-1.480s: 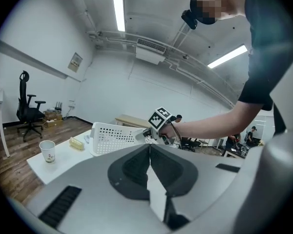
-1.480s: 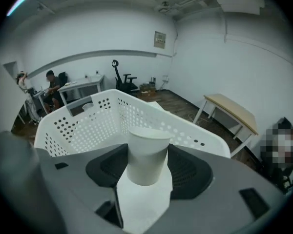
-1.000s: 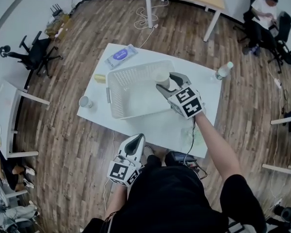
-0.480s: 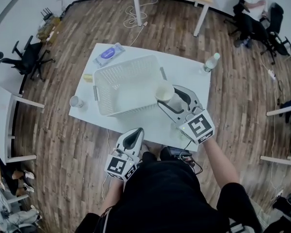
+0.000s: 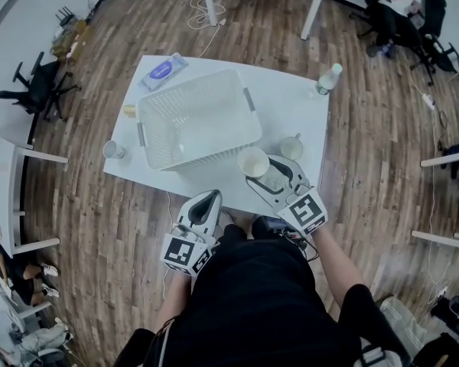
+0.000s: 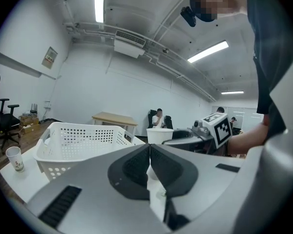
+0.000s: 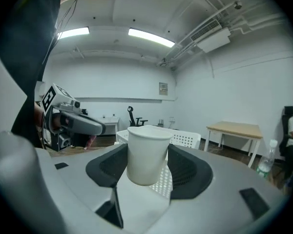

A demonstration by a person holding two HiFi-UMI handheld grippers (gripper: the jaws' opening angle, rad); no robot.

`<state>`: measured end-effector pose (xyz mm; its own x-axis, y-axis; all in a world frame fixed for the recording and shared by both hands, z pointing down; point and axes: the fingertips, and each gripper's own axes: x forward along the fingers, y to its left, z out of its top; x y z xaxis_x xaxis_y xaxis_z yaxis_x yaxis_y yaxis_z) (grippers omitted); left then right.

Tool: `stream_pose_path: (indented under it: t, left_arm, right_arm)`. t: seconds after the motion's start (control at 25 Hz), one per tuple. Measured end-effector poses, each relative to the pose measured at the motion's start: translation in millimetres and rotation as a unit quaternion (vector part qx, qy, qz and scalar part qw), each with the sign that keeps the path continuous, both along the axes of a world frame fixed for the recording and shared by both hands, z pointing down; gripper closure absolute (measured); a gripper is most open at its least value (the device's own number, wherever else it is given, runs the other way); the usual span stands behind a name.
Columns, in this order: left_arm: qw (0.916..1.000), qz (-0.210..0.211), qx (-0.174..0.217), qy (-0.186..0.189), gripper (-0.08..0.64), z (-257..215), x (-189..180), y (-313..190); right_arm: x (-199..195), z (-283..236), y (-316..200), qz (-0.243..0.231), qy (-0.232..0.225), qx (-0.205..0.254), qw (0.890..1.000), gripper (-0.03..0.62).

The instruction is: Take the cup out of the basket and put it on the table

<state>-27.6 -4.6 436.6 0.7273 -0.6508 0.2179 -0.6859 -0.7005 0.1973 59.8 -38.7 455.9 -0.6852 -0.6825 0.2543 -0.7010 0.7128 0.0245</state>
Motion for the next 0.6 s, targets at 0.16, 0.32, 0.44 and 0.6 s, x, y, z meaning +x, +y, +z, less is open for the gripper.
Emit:
stream_pose_path:
  t: [0.16,0.32,0.44,0.6]
  left_arm:
    - [0.9999,-0.014,-0.005,0.005,0.551,0.3,-8.1,4.6]
    - [0.9996,-0.025,-0.011,-0.005,0.551,3.5,-13.5,11.4]
    - [0.9992,-0.034,-0.015,-0.017,0.551,7.5,-23.5,16.6]
    - [0.9976,-0.057,-0.025,-0.03,0.551,9.5,-40.3,21.5]
  right_arm:
    - [-13.4,44.0,13.2,-0.008,-0.02,-0.041,0.999,0.336]
    - [-32.0,91.6,19.0,-0.022,-0.009,-0.071,0.997,0.336]
    - [-50.6,128.1,17.7,-0.041,0.029,-0.08,0.996,0.336]
    - [-73.9,170.6,8.8,-0.067,0.078,-0.082,0.991,0.336]
